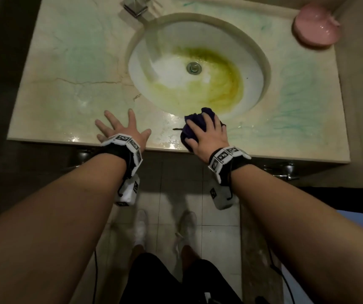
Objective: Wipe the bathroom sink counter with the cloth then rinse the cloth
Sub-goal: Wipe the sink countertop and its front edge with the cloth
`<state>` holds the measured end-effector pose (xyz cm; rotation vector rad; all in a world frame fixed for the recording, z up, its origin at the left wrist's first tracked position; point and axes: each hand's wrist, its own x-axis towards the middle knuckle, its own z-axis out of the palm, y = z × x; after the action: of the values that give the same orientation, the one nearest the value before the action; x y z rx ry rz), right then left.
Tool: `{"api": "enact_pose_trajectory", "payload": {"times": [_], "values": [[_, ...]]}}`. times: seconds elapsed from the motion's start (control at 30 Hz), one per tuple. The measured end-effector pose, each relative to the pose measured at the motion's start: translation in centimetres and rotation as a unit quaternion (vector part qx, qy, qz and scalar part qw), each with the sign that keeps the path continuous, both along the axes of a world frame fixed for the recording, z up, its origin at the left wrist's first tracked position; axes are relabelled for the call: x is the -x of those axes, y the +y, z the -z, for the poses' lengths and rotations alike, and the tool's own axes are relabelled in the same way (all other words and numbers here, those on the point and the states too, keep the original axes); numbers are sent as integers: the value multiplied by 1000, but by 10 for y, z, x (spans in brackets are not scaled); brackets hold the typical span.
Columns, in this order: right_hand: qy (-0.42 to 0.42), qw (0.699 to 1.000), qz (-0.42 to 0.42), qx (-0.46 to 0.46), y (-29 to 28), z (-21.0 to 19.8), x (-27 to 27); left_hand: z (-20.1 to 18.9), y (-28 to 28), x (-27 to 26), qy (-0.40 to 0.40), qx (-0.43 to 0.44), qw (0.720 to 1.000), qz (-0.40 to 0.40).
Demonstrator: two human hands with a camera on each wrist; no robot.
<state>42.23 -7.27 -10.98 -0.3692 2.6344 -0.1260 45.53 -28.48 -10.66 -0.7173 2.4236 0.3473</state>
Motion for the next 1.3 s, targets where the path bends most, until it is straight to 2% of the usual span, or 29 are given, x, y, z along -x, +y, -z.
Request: {"api": "enact_pose_trajectory", "payload": {"times": [0.1,0.2,0.27,0.33,0.43,0.57,0.67,0.73,0.8,0.9,1.03,1.13,1.23,1.3], "values": [[-23,999,38,-1,-21,3,11,0,9,3,-1,1,1000,-7],[-7,999,-32,2,-26,3,-3,-3,12,6,-9,11,1000,-16],[-3,996,-91,-3,-10,2,-12,-7,14,9,-14,14,999,-26],[-2,993,-115,-9,14,2,-12,-9,24,11,-22,10,999,-30],[6,998,-68,0,36,1,1,-6,48,12,-7,-6,1000,-17],[-7,1000,0,0,12,4,13,1,64,14,10,-3,1000,-26],[-10,999,-51,9,-1,2,4,-1,62,13,3,3,1000,-26],[-10,995,-100,2,15,1,-7,-2,63,13,0,3,1000,-22],[-10,993,-115,-7,43,0,-11,-4,64,13,-3,2,1000,-21],[1,998,-58,2,67,-1,0,-7,63,16,-12,2,1000,-25],[-17,999,35,14,32,5,18,-3,65,14,-11,3,1000,-19],[-19,1000,5,7,16,3,14,-2,67,15,-13,5,1000,-16],[2,998,-56,14,34,3,-2,-5,66,16,-15,8,1000,-12],[12,998,-66,14,53,2,-9,-3,66,15,-6,3,1000,-9]]}}
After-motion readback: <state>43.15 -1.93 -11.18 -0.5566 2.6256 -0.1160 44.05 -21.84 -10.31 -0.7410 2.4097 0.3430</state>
